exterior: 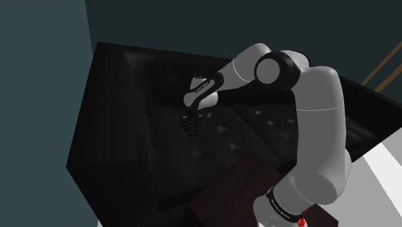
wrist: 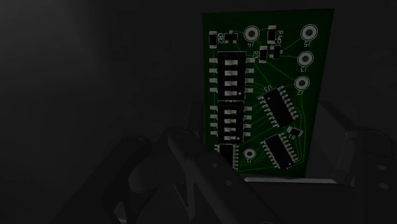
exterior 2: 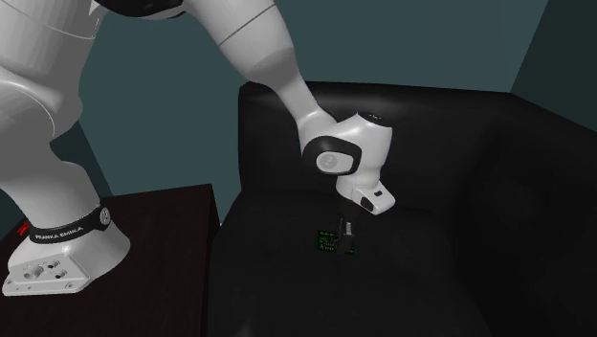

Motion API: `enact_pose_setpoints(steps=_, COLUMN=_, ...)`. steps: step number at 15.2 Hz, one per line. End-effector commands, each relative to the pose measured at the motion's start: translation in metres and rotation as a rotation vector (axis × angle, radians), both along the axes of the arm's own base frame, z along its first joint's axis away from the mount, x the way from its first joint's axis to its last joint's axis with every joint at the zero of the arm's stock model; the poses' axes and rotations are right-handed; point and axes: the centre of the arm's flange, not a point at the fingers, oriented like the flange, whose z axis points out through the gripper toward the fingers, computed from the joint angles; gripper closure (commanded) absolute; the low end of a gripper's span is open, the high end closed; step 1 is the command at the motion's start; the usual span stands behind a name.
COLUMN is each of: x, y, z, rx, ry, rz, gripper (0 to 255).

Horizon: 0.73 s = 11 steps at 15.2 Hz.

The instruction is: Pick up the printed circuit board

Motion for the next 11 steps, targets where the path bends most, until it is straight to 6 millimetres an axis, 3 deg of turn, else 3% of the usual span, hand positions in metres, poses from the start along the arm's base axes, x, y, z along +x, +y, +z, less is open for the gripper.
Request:
enact_pose_setpoints(steps=1, x=-0.001, y=0.000, z=-0.001, rx=0.000, ry=0.001, rz=0.000, gripper=255)
enact_pose_setpoints(steps=8, x=-0.001, y=-0.001, z=-0.001, rx=0.000, ry=0.001, rz=0.000, gripper=255)
enact_pose_setpoints(steps=11, x=-0.001, y=-0.001, z=0.014, rx=0.000, ry=0.001, rz=0.000, gripper=255)
